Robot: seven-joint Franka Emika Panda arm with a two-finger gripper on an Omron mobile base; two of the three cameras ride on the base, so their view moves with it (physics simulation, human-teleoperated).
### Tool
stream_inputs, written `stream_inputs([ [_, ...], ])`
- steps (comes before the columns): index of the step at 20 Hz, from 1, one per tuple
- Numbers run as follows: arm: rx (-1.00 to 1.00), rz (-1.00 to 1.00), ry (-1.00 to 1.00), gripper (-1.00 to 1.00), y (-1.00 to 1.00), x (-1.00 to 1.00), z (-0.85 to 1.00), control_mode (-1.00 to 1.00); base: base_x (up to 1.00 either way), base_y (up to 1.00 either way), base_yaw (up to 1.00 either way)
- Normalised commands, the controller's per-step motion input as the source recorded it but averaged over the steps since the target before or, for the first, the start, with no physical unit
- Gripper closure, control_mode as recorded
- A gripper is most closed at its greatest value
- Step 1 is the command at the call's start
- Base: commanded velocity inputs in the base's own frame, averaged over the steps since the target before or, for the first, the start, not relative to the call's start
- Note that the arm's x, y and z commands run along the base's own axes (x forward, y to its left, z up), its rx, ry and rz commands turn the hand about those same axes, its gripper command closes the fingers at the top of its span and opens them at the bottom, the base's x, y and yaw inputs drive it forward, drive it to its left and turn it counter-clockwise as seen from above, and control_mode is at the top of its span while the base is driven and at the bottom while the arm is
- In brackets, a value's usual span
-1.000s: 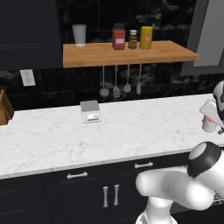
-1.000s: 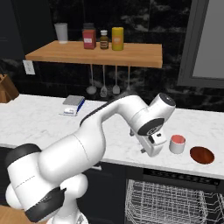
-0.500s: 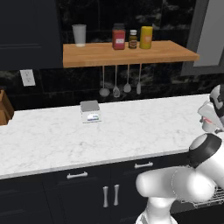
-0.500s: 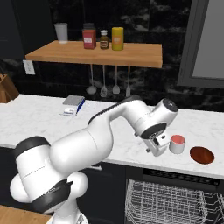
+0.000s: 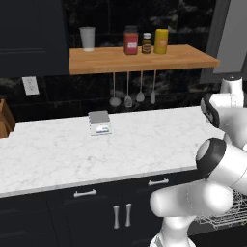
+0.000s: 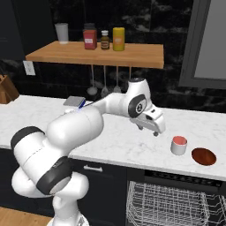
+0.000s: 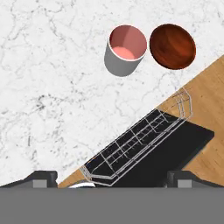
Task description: Pick up the cup and bowl from the counter, place them in the dishwasher, and close the dishwasher door.
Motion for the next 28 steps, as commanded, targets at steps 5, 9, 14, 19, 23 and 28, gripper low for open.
stream_inputs([
  [5, -0.02, -0.09, 0.09, -1.0, -0.5, 0.21, -0.03, -1.0, 0.0, 0.0, 0.0],
  [9, 0.07, -0.16, 0.03, -1.0, -0.47, 0.08, 0.0, -1.0, 0.0, 0.0, 0.0],
  [14, 0.18, -0.12, 0.0, -1.0, -0.75, 0.0, -0.02, -1.0, 0.0, 0.0, 0.0],
  [19, 0.18, -0.09, -0.02, -1.0, -0.63, 0.0, -0.21, -1.0, 0.0, 0.0, 0.0],
  [23, 0.04, -0.05, -0.04, -1.0, -0.25, 0.06, -0.28, -1.0, 0.0, 0.0, 0.0],
  [28, 0.01, -0.02, -0.01, -1.0, -0.16, 0.25, -0.21, -1.0, 0.0, 0.0, 0.0],
])
